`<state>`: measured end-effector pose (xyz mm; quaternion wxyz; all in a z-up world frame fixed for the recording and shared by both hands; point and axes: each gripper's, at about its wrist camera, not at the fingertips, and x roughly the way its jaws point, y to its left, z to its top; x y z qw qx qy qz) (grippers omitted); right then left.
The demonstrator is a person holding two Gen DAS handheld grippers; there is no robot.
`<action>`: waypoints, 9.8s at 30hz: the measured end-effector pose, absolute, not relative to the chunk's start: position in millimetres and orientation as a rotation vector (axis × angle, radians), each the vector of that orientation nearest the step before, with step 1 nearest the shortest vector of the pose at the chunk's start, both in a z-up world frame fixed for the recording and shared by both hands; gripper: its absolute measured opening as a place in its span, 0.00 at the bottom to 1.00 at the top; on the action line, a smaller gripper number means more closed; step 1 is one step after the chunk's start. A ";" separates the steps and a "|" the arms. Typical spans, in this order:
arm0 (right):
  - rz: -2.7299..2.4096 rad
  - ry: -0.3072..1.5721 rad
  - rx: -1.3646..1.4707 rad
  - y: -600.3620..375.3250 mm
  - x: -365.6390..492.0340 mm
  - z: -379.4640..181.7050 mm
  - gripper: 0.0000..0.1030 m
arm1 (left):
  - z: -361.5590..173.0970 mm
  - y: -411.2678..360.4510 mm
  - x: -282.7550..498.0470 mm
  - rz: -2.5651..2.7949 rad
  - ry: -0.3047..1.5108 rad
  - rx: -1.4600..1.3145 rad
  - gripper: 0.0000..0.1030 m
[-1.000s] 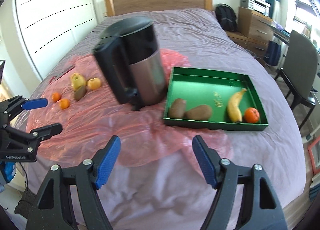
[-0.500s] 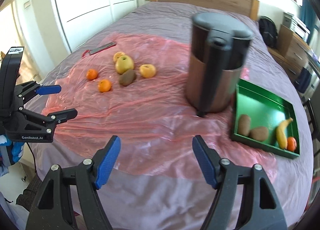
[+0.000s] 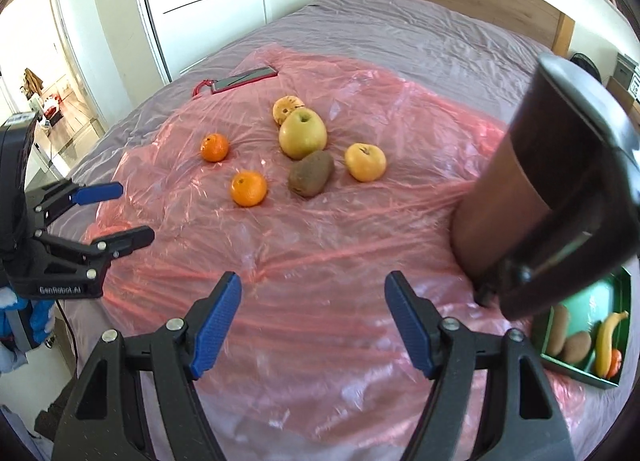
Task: Organize fruits
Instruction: 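Move both tools toward the remaining fruit on the sheet, then grasp a mandarin with the left tool while the right tool grasps the brown kiwi, then lift and carry the mandarin and kiwi over the green tray with both tools, then lower the mandarin and kiwi into the tray and open both tools, then withdraw both tools from the tray back toward the fruit on the sheet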
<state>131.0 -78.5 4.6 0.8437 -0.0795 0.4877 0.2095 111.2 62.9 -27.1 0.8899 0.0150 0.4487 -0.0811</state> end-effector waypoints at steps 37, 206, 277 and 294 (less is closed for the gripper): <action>0.425 1.193 0.011 -2.0 298.9 -124.0 0.65 | -112.0 49.8 232.9 -0.272 1.030 0.054 0.54; -0.085 0.949 0.106 -491.4 183.0 -43.9 0.59 | -32.2 -412.2 201.9 -0.606 0.968 0.376 0.52; 0.361 0.922 -0.199 -94.1 42.3 32.8 0.75 | 31.7 206.0 -26.3 0.128 0.700 0.070 0.71; 0.422 0.957 -0.213 -47.8 118.6 -5.0 0.76 | -8.7 184.7 54.1 0.043 0.803 0.045 0.71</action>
